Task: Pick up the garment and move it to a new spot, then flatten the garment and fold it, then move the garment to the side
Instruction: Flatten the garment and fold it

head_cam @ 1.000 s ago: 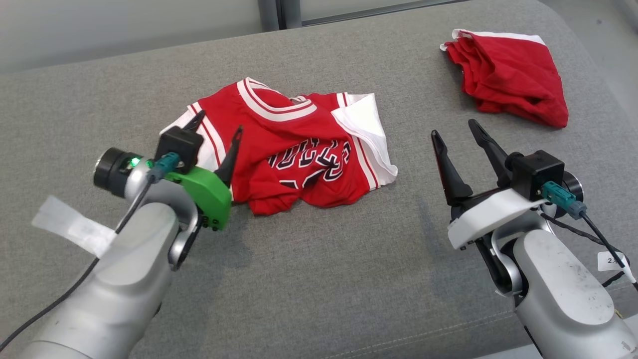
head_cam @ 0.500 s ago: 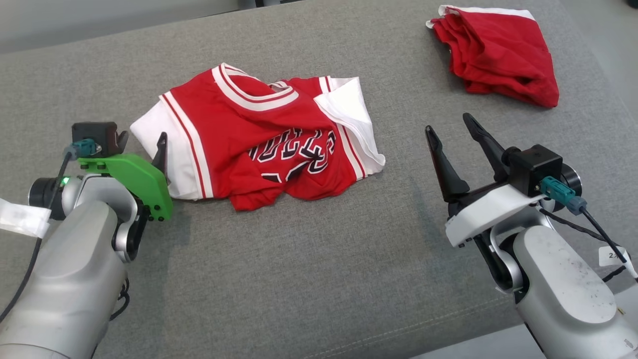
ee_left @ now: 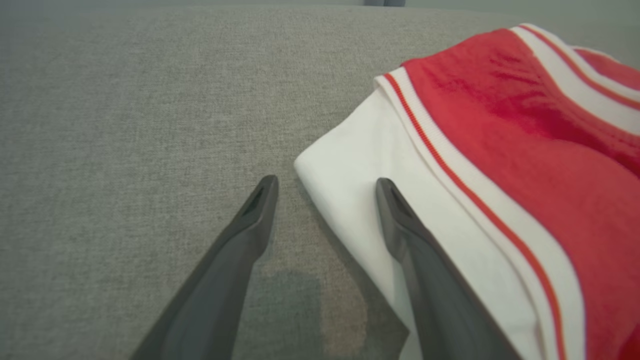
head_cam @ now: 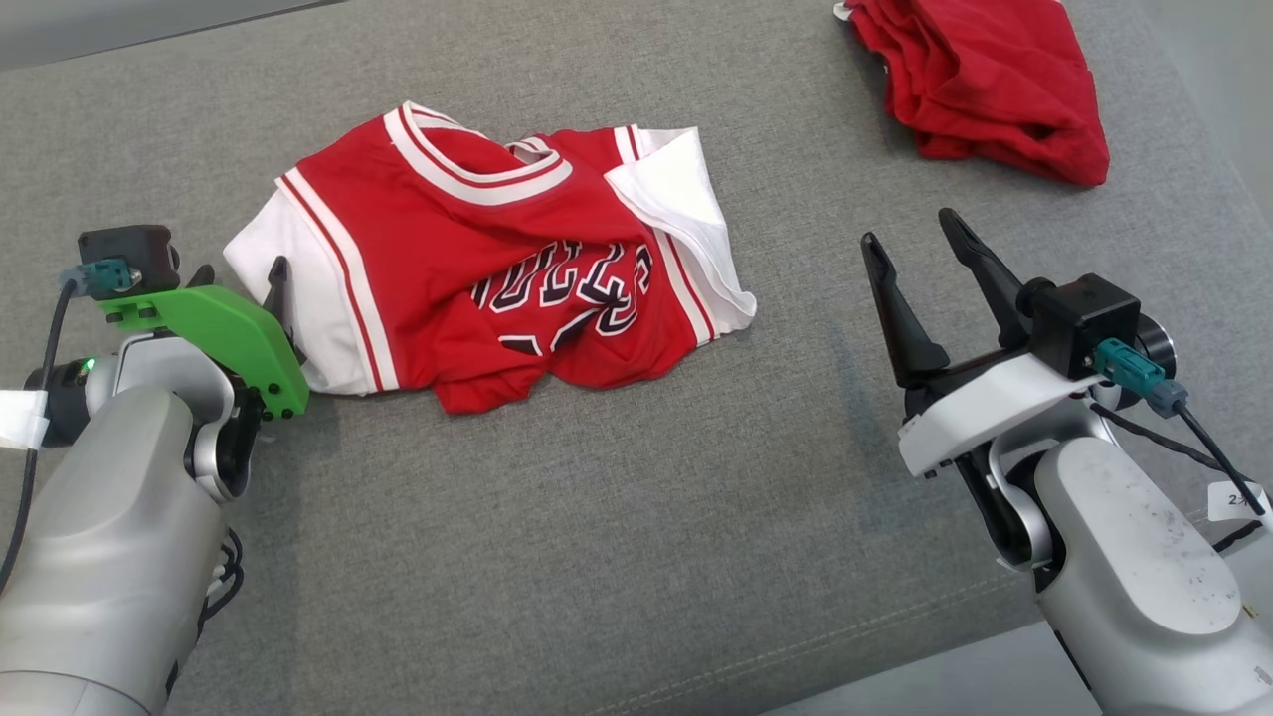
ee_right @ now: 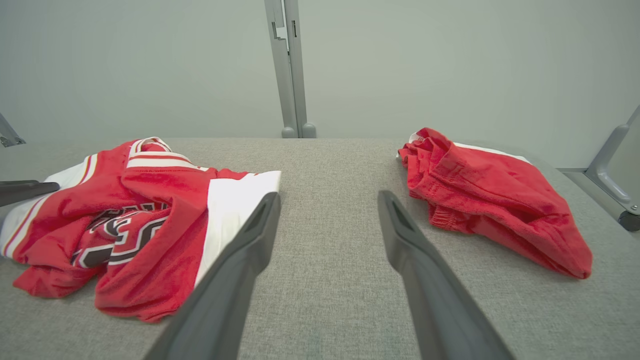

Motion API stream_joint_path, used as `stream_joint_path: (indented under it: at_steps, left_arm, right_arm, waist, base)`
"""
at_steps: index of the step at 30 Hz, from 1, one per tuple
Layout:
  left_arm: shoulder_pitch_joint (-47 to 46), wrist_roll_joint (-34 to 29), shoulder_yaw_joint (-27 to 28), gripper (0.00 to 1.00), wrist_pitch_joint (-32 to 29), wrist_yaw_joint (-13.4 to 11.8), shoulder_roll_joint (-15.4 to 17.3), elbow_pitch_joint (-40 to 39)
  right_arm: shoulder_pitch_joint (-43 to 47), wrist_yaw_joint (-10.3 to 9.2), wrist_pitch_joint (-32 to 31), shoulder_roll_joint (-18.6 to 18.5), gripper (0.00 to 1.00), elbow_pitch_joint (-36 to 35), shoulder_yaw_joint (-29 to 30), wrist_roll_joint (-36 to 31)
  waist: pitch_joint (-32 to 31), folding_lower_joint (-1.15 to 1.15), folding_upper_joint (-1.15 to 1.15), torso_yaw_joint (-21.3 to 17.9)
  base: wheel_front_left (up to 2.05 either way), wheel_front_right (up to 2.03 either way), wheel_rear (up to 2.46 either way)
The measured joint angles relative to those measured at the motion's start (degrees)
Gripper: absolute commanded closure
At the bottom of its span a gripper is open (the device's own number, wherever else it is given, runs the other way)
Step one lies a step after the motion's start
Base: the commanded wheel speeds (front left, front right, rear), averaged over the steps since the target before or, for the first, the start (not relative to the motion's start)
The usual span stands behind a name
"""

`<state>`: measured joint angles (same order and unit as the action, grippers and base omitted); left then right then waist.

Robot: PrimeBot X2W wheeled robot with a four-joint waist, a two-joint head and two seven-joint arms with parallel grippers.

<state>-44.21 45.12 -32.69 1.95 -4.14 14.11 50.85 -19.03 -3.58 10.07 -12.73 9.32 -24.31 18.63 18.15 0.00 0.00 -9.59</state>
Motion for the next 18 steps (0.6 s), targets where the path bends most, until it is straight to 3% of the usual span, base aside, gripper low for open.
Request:
stream_joint_path:
  at_steps: [4, 8, 10, 11, 12, 18]
  left_arm:
    - [-0.20, 0.18, -0.04, 0.00, -1.07, 0.08, -0.48, 0.55]
    - [-0.20, 3.14, 1.40, 0.53, -2.54, 1.58, -2.31, 0.88]
    - [-0.20, 4.64, 2.12, 0.65, -2.93, 1.94, -3.41, 0.87]
    - [-0.22, 4.64, 2.14, 0.76, -2.93, 2.12, -3.59, 0.87]
    - [-0.29, 4.60, 2.12, 1.00, -2.92, 2.15, -3.60, 0.87]
    - [-1.58, 3.44, 1.52, 1.00, -0.99, 2.66, -2.59, 0.76]
  right_arm:
    - [-0.51, 0.00, 0.04, 0.05, 0.00, -0.01, -0.03, 0.00]
    - [-0.52, 0.01, 0.05, 0.10, 0.00, 0.00, -0.07, 0.00]
    - [-0.53, 0.01, 0.05, 0.11, 0.00, 0.00, -0.08, 0.00]
    - [-0.53, 0.01, 0.07, 0.11, 0.00, 0.00, -0.08, 0.00]
    - [-0.53, 0.01, 0.10, 0.11, 0.00, 0.00, -0.07, 0.00]
    - [-0.53, 0.00, 0.48, 0.12, 0.00, 0.23, 0.01, 0.00]
  waist:
    - [0.14, 0.00, 0.00, 0.31]
    - [0.21, 0.00, 0.00, 0.49]
    - [0.21, 0.00, 0.00, 0.51]
    - [0.21, 0.00, 0.00, 0.51]
    - [0.20, 0.00, 0.00, 0.50]
    - [0.07, 0.00, 0.00, 0.44]
  base:
    - [0.00, 0.00, 0.00]
    - [0.00, 0.00, 0.00]
    - [0.00, 0.00, 0.00]
    - [0.00, 0.00, 0.00]
    - [0.00, 0.00, 0.00]
    - [0.00, 0.00, 0.00]
